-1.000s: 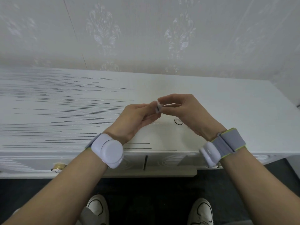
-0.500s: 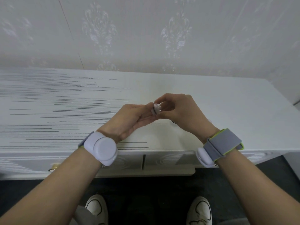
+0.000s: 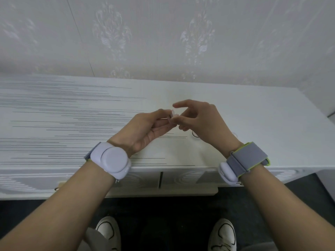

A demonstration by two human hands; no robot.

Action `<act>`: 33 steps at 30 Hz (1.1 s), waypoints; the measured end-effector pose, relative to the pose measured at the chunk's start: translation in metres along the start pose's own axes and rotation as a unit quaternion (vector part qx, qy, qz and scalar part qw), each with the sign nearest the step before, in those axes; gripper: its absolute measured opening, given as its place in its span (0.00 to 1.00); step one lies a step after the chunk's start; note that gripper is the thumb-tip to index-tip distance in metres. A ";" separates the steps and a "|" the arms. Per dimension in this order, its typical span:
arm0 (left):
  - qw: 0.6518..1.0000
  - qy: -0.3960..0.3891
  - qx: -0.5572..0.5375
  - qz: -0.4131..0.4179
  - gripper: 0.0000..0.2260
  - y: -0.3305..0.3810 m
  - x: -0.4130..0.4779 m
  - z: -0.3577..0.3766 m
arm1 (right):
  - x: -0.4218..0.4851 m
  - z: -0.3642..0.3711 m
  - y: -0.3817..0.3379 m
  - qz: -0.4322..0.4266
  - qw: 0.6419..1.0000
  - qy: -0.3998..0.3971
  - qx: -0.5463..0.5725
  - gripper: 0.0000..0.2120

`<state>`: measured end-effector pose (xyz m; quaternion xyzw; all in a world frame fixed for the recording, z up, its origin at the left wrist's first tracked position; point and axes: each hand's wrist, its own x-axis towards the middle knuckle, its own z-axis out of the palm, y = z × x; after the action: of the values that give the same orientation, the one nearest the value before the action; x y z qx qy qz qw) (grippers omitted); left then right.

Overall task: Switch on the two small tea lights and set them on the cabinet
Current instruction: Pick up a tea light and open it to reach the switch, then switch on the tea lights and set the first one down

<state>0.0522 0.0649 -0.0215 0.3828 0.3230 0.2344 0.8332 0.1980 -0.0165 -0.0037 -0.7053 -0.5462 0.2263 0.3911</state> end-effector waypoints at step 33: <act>0.992 -0.017 0.126 -0.010 0.17 0.000 -0.006 -0.006 | -0.007 -0.005 -0.001 0.025 0.992 -0.103 -0.069 0.13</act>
<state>0.0438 0.0646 -0.0225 0.4856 0.3394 0.1770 0.7859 0.1991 -0.0247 -0.0002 -0.7169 -0.5801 0.2692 0.2775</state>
